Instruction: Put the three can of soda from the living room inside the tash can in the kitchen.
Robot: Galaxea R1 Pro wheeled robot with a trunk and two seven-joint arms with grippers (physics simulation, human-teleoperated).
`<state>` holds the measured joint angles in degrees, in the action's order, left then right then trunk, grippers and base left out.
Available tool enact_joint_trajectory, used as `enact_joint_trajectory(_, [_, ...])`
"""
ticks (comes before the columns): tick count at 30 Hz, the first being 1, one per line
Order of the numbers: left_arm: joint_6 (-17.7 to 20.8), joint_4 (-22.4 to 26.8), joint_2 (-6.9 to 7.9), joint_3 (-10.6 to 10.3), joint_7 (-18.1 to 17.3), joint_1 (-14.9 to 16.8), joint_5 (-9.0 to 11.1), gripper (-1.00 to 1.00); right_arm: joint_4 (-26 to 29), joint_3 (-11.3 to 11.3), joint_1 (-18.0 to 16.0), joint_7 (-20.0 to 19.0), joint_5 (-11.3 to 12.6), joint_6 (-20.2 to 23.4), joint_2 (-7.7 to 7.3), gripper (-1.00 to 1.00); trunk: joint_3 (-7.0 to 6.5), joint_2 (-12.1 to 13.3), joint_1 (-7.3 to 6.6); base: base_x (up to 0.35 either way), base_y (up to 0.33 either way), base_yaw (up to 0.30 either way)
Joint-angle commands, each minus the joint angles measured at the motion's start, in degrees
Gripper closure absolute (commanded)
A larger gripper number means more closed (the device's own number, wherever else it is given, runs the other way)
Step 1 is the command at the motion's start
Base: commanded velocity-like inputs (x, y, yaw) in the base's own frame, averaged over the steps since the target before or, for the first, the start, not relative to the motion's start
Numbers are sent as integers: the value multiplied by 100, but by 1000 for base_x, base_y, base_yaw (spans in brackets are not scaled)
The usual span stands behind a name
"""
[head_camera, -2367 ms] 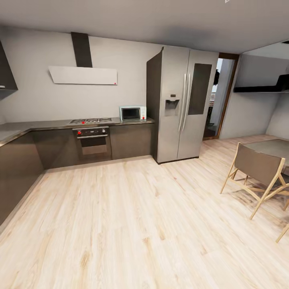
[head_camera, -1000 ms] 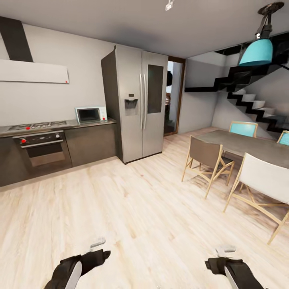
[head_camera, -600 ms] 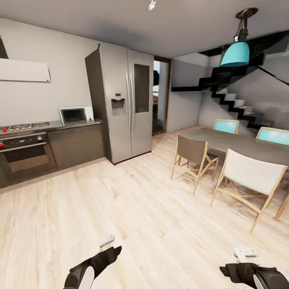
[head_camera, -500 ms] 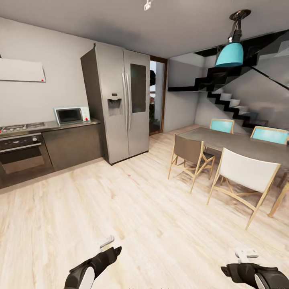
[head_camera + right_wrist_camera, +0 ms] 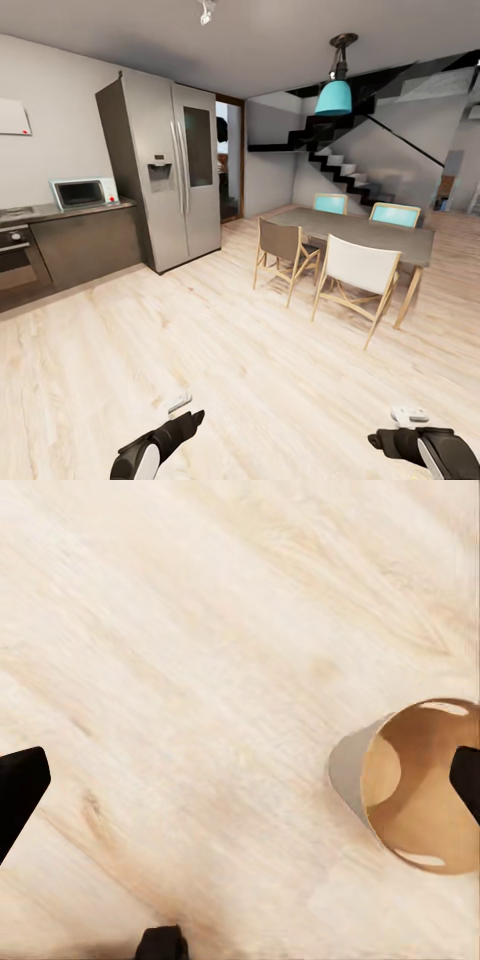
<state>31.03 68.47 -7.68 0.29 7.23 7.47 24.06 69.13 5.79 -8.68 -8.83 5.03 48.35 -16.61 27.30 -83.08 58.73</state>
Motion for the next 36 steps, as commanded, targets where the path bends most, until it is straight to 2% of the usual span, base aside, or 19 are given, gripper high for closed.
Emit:
enact_joint_trajectory(1, [0, 0, 1, 1, 0, 0, 1, -100, -9, 0, -8, 1, -1, 0, -2, -100, 0, 0, 0, -292, 87, -269])
enact_joint_trajectory(11, [-23, 0, 11, -2, -2, 0, -3, -100, -121, 31, -176, -3, -2, 13, -18, -100, 0, 0, 0, -124, 47, -272])
enact_joint_trajectory(18, [-26, 3, 15, 10, -2, 0, -6, -100, -288, 279, -425, -29, -2, 28, -30, -100, 0, 0, 0, -17, 7, -273])
enact_joint_trajectory(23, [-32, 1, 24, 29, -2, 0, -7, -100, -328, 364, -489, -39, 0, 35, -63, -100, 0, 0, 0, -4, 2, -274])
enact_joint_trajectory(33, [-35, -5, 29, 18, 4, 0, -24, -100, -381, 402, -518, -57, -8, 42, -89, -100, 4, 0, 0, 96, -106, -274])
enact_joint_trajectory(36, [-35, -11, 30, 9, 6, 0, -31, -100, -559, 401, -574, -64, -10, 38, -91, -100, 9, 0, 0, 189, -225, -274])
